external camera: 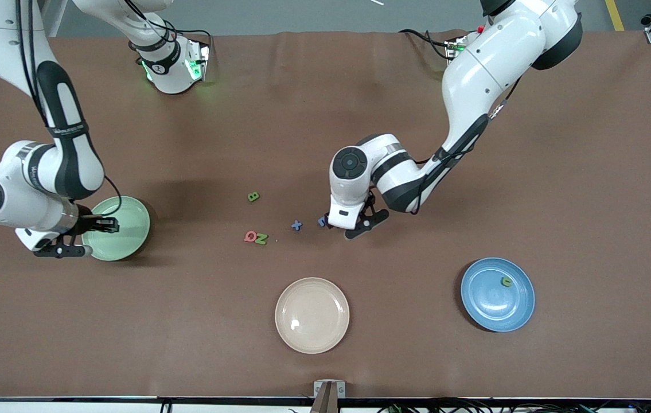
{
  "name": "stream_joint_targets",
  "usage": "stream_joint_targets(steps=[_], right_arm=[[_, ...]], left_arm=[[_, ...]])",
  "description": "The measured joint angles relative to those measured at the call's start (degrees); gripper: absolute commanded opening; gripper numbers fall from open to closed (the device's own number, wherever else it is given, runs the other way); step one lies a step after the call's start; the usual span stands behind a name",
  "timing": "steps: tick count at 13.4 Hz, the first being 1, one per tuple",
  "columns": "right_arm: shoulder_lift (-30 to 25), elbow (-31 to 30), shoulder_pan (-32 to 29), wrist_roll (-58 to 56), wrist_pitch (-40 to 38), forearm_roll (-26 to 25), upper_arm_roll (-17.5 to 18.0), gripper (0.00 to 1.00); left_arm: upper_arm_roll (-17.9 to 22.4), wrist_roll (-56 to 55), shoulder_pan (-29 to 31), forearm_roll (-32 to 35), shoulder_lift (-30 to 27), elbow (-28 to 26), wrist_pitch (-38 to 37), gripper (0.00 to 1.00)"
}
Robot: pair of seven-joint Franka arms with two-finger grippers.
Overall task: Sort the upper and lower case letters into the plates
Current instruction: 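Release the G on the green plate while the left gripper grasps the p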
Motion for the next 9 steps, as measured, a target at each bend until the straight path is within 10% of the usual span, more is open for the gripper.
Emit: stream_joint_targets(steps=[7, 8, 9], right_arm=[[0.5, -7.7, -1.4, -2.2, 7.7, 0.0, 1.0, 0.25], [0.7, -8.1, -1.4, -2.2, 8.3, 0.0, 1.1, 0.41], [0.9, -8.3, -1.4, -2.2, 8.5, 0.0, 1.2, 0.8]], left_arm=[[0.1, -2.9, -1.2, -0.3, 0.5, 0.4, 0.0, 0.73], [0.1, -3.6, -1.2, -0.3, 0.6, 0.3, 0.0, 0.7], [0.1, -4.3, -1.3, -0.3, 0.6, 0.2, -0.1, 0.69]])
